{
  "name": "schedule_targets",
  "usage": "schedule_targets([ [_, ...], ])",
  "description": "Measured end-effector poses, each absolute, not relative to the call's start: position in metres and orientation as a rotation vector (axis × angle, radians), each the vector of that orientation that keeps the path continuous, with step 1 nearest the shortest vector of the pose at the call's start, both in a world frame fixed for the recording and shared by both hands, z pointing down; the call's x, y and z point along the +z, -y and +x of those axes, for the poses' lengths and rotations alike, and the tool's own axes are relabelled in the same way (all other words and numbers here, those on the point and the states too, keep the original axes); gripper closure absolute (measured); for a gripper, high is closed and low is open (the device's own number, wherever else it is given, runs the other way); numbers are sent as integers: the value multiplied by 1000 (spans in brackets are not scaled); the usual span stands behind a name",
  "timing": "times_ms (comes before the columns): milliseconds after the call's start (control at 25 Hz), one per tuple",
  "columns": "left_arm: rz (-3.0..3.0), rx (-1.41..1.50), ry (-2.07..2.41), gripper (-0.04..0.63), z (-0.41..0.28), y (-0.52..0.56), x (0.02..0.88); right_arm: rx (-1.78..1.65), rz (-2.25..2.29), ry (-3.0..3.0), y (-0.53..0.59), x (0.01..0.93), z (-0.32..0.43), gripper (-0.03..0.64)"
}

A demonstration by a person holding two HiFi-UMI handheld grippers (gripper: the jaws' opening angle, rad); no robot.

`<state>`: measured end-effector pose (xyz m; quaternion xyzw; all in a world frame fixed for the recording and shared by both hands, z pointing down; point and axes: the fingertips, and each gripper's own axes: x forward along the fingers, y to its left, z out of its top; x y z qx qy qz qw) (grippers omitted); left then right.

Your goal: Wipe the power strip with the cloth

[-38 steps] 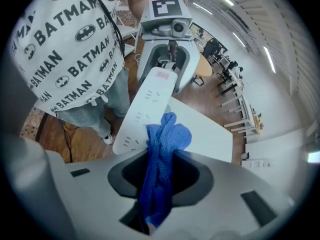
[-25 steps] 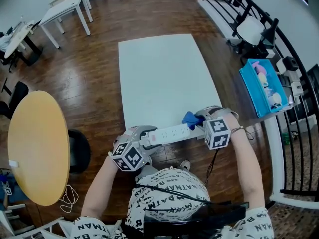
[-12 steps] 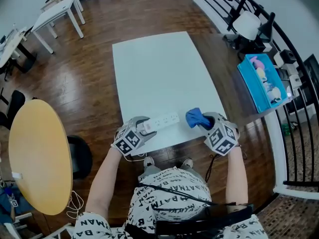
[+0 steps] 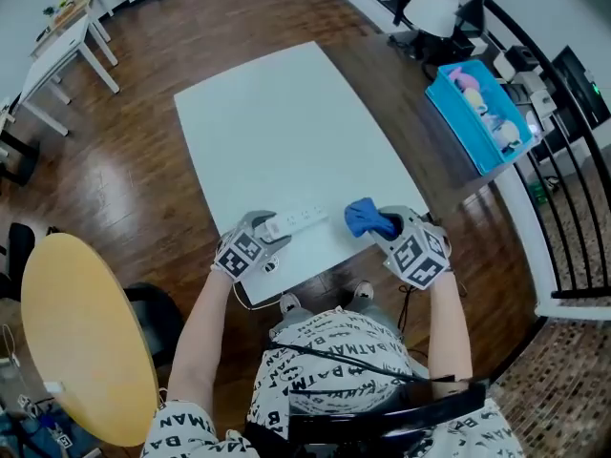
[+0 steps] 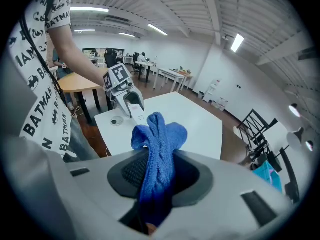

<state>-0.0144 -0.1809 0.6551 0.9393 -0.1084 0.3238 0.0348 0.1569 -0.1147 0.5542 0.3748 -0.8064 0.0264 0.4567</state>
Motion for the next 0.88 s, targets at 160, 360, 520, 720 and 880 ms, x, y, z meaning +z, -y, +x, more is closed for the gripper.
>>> schedule_targets([
  [160,2893,1022,290,316,-9,183,665,93,950,1975,113,557,161,497],
  [360,2923,1121,218,316,-8,183,682,124,974,1974,108,561,163,497],
  [520,2894,1172,191,316,-11,183,694,150,981,1973,101,566,163,497],
  [720,2875,1227,179,316,-15,184,710,166,968,1966,94,573,162,497],
  [880,2862,1263,173,316,-15,186,718,185,962,1965,89,577,163,497],
])
